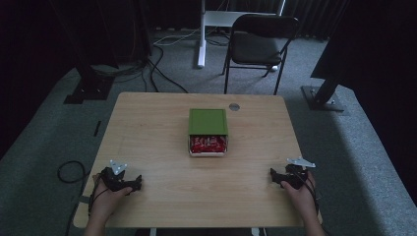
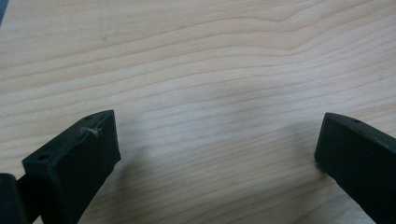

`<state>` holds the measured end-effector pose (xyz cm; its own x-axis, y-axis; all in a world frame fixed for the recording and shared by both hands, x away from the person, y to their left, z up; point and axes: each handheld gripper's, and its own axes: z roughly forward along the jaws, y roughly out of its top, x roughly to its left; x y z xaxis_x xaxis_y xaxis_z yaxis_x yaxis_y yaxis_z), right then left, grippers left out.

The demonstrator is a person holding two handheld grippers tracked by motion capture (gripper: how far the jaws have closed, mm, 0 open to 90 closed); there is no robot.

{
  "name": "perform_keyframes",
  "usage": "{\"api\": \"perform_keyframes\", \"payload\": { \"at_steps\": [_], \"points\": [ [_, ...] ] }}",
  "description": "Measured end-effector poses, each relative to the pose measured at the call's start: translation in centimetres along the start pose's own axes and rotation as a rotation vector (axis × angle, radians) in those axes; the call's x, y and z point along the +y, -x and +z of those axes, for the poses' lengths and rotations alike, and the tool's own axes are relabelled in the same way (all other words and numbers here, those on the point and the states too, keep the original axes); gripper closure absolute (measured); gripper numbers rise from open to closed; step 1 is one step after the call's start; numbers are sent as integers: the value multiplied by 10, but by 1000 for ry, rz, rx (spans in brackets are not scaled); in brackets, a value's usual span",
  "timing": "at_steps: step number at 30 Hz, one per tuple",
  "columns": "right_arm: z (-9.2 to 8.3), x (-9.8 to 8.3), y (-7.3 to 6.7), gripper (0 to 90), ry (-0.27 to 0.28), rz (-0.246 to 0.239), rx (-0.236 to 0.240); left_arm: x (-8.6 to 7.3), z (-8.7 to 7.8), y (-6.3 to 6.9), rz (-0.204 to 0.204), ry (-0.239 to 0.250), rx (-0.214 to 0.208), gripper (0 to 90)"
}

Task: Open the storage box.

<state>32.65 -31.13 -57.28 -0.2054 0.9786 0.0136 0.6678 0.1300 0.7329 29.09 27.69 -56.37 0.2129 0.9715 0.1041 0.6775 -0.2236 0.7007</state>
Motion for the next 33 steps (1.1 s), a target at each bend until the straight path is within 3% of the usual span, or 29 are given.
{"api": "perform_keyframes", "payload": {
  "at_steps": [19, 33],
  "points": [
    [0, 0, 0, 113, 0, 1, 0, 25, 8, 33, 125, 33, -52, 5],
    [0, 0, 0, 113, 0, 1, 0, 42, 13, 61, 240, 51, -77, 5]
  ]
}}
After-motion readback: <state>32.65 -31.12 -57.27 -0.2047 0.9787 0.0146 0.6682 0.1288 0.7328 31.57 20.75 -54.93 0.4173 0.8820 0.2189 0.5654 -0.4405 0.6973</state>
